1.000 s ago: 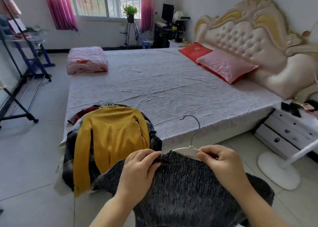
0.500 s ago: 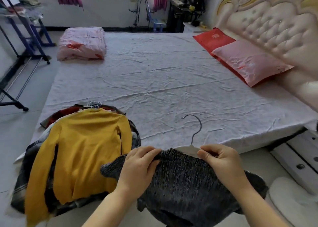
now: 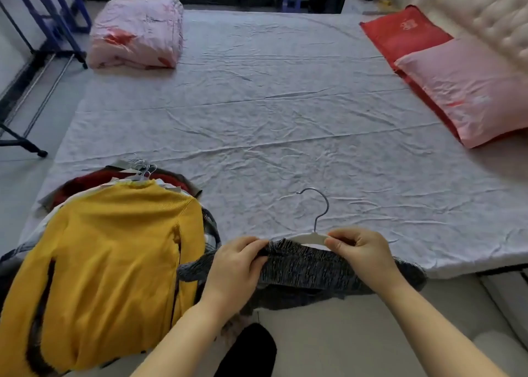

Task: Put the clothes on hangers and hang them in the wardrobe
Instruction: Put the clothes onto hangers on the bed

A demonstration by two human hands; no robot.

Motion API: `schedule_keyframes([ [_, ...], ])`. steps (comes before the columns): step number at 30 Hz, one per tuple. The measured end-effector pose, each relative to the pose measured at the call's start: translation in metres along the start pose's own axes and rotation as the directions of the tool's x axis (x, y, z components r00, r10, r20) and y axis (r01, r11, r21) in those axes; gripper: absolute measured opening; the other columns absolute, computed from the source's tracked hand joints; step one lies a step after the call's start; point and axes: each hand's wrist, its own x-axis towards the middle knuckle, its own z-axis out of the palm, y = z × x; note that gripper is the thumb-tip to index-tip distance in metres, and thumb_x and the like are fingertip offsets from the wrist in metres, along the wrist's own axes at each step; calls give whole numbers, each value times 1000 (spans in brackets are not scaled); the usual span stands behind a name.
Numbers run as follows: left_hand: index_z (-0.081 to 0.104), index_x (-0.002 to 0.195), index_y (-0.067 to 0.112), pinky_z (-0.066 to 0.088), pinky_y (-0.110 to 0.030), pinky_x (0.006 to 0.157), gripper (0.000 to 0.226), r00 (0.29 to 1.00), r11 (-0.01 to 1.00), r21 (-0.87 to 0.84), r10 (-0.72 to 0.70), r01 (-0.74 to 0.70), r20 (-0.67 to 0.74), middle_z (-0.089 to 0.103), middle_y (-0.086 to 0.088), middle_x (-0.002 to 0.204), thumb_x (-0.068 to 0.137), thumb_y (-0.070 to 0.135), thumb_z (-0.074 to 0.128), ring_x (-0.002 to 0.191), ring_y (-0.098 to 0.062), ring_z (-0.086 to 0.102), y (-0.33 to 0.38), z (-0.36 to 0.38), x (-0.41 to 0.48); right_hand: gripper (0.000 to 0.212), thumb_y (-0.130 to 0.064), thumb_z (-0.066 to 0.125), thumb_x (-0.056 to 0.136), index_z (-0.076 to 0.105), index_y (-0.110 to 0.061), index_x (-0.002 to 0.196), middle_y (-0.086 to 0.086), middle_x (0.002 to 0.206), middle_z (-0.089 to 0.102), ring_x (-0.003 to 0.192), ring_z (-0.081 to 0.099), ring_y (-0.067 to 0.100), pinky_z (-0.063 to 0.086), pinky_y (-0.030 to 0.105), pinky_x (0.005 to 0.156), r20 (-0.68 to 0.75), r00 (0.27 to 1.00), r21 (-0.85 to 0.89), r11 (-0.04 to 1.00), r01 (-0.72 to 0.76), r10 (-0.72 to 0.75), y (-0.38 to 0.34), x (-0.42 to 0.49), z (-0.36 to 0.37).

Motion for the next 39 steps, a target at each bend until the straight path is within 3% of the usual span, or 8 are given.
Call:
schedule_keyframes([
  [7, 64, 114, 8, 49, -41, 86, 29, 993, 994, -36, -104, 107, 62, 65, -6, 109, 86, 11, 63, 99, -27, 59, -53, 19, 75, 26, -20, 72, 79, 69, -39, 63, -16, 72, 71, 71, 64, 1, 49, 16, 67, 61, 994, -20, 996, -88, 89, 4, 101, 15],
  [15, 58, 122, 13, 45, -40, 91, 34, 963, 970, -4, -242, 244, 120, 61, -3, 115, 88, 10, 55, 106, -25, 54, -105, 42, 150, 17, -22, 70, 81, 70, -31, 67, 7, 73, 70, 70, 62, 24, 47, 31, 66, 174, 978, -69, 992, -107, 118, 16, 218, 36],
  [18, 55, 125, 14, 40, -36, 95, 38, 930, 938, 13, -347, 348, 120, 58, -4, 122, 87, 12, 56, 113, -25, 51, -129, 59, 180, 8, -26, 68, 82, 69, -29, 75, 0, 74, 68, 71, 57, 17, 41, 27, 64, 208, 972, -126, 988, -88, 113, 37, 273, 55],
  [19, 53, 127, 14, 39, -35, 97, 40, 917, 924, 25, -381, 381, 122, 55, -5, 125, 87, 12, 56, 116, -25, 49, -137, 65, 190, 5, -28, 67, 84, 70, -27, 87, -4, 84, 68, 80, 57, 14, 42, 26, 68, 220, 970, -188, 980, -63, 104, 45, 293, 64],
  [21, 48, 132, 14, 35, -35, 101, 45, 880, 889, 57, -457, 453, 129, 49, -6, 133, 88, 14, 55, 122, -24, 43, -153, 77, 207, 33, -31, 65, 86, 62, -19, 117, -1, 115, 61, 107, 54, 16, 41, 30, 88, 276, 953, -358, 934, -16, 123, 58, 330, 82],
  [23, 45, 134, 13, 33, -35, 103, 47, 842, 853, 74, -522, 516, 137, 47, -5, 135, 89, 15, 55, 125, -22, 41, -164, 87, 216, 44, -28, 64, 87, 54, -15, 127, 4, 130, 54, 120, 49, 19, 37, 31, 99, 319, 934, -432, 902, -9, 162, 66, 353, 98],
  [33, 43, 136, 15, 32, -35, 106, 47, 736, 757, 113, -652, 643, 183, 44, -3, 137, 90, 19, 54, 127, -19, 38, -164, 102, 201, 35, -23, 59, 90, 58, -18, 124, -1, 125, 60, 114, 55, 14, 41, 29, 99, 497, 818, -453, 891, -38, 288, 106, 300, 109],
  [39, 44, 135, 15, 31, -34, 108, 47, 711, 723, 109, -691, 682, 131, 45, -3, 137, 90, 17, 54, 127, -19, 39, -149, 81, 186, 34, -26, 58, 91, 58, -20, 124, -4, 124, 59, 113, 55, 11, 41, 27, 98, 555, 796, -440, 897, 34, 242, 85, 290, 112],
])
